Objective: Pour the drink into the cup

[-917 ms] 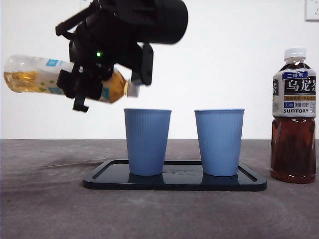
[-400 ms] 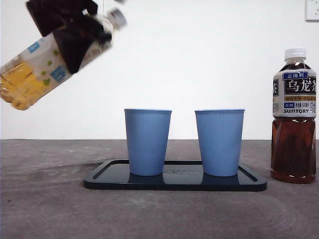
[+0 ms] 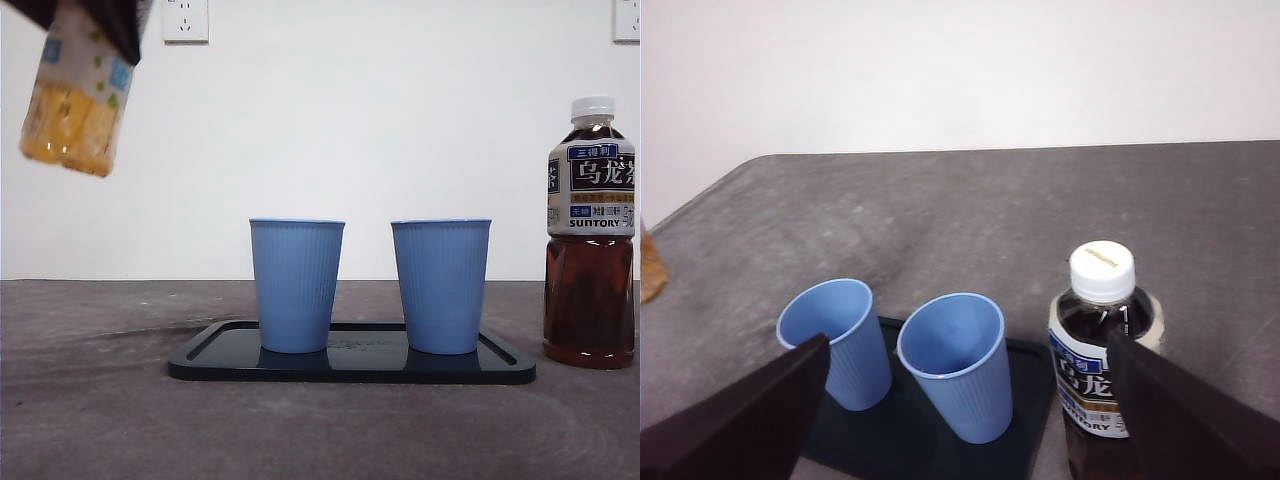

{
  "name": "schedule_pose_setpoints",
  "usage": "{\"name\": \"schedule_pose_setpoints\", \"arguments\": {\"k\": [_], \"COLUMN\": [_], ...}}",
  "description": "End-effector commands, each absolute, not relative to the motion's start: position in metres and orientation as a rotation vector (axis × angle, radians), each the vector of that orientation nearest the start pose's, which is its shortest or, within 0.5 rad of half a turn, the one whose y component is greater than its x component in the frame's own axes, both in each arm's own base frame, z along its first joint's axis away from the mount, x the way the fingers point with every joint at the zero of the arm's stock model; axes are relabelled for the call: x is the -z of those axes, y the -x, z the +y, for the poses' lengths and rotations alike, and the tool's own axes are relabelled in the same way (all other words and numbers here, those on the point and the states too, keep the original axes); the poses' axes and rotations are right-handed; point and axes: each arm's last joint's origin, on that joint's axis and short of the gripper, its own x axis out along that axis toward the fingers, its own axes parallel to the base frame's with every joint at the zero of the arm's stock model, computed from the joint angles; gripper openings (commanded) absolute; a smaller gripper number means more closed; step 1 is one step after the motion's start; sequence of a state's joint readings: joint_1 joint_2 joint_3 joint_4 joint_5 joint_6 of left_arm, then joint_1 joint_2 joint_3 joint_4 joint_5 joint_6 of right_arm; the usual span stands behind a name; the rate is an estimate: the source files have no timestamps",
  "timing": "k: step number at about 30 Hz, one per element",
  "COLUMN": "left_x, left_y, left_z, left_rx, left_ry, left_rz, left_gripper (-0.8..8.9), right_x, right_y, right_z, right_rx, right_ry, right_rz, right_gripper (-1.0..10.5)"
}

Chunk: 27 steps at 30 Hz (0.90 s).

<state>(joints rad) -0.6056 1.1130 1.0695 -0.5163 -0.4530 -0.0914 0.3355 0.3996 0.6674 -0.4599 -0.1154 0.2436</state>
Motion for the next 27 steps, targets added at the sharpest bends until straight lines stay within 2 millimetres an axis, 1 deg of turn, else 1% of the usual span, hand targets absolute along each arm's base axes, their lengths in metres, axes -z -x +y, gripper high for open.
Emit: {"name": "schedule_pose_setpoints", "arguments": {"k": [1, 5, 8, 11, 15, 23, 27], "left_x": [-0.329, -0.296, -0.273, -0.256, -0.241, -0.22, -0.213], "left_y": [-0.196, -0.199, -0.202, -0.203, -0.206, -0.222, -0.228], "left_z": [-0.113, -0.104, -0.102, -0.101, -0.101, -0.109, -0.112], "left_rx": [0.185, 0.195, 0.191, 0.188, 0.179, 0.168, 0.163], "left_ry": [-0.109, -0.006, 0.013, 0.027, 0.049, 0.069, 0.075], "left_rz": [0.39, 0.363, 0.343, 0.313, 0.309, 0.359, 0.373], "left_gripper": [0.81, 0.8, 0.8, 0.8, 0.8, 0.8, 0.8], "right_x": [-0.316, -0.316, -0.316, -0.316, -0.316, -0.316, -0.316], "right_y": [-0.084, -0.084, -0.084, -0.084, -0.084, -0.084, -0.084], "right_z": [0.034, 0.035, 0.035, 0.035, 0.035, 0.035, 0.035], "right_rx": [-0.454, -0.483, -0.483, -0.482, -0.482, -0.474, -0.471], "right_ry": [-0.231, -0.233, -0.233, -0.233, -0.234, -0.233, -0.233], "right_rz": [0.232, 0.235, 0.235, 0.235, 0.236, 0.237, 0.237], "right_gripper": [4.4, 4.4, 4.4, 4.4, 4.4, 4.4, 4.4]}}
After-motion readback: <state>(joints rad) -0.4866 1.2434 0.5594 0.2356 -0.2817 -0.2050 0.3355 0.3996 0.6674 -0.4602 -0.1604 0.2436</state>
